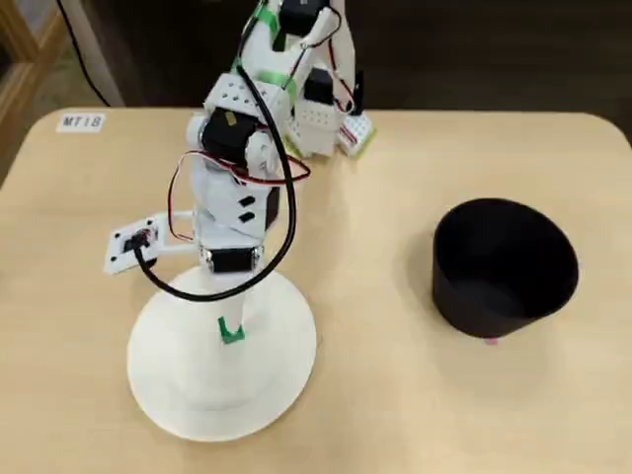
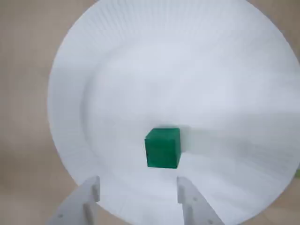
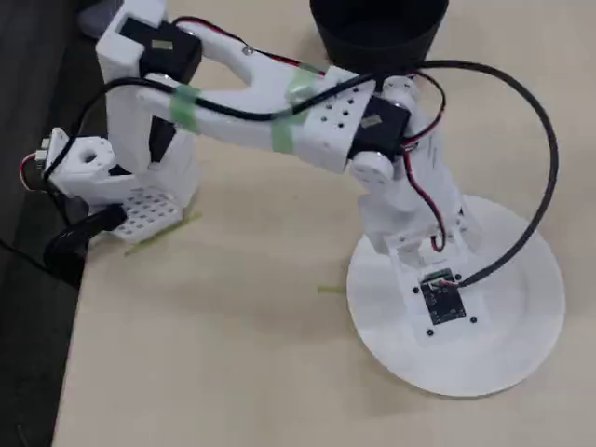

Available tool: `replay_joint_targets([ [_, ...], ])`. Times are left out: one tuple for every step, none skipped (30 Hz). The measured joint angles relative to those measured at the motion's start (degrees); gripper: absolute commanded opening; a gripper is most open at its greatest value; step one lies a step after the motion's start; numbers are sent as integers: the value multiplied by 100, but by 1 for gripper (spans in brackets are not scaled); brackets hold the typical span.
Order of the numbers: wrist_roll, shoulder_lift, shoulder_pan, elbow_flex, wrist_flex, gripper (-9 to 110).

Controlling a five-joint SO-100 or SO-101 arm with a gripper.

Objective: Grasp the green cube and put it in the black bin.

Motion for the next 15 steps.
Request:
replay_joint_targets([
  [0,-62,0,-26,0,26],
  [0,-114,0,-35,0,26],
  [0,-141,9,-35,0,26],
  [0,-176,9,-35,0,26],
  [0,-202,18,-35,0,26],
  [0,-237,18,-35,0,26],
  [0,-255,26,-35,0,26],
  [0,-281,35,-35,0,26],
  [0,-325,62,-62,0,26],
  [0,-352,79,-70,0,26],
  [0,-369,105,-79,0,25],
  [0,-387,123,-88,0,25],
  [0,-396,141,-88,0,25],
  [0,-404,141,-88,0,24],
  [0,-439,141,-88,0,24],
])
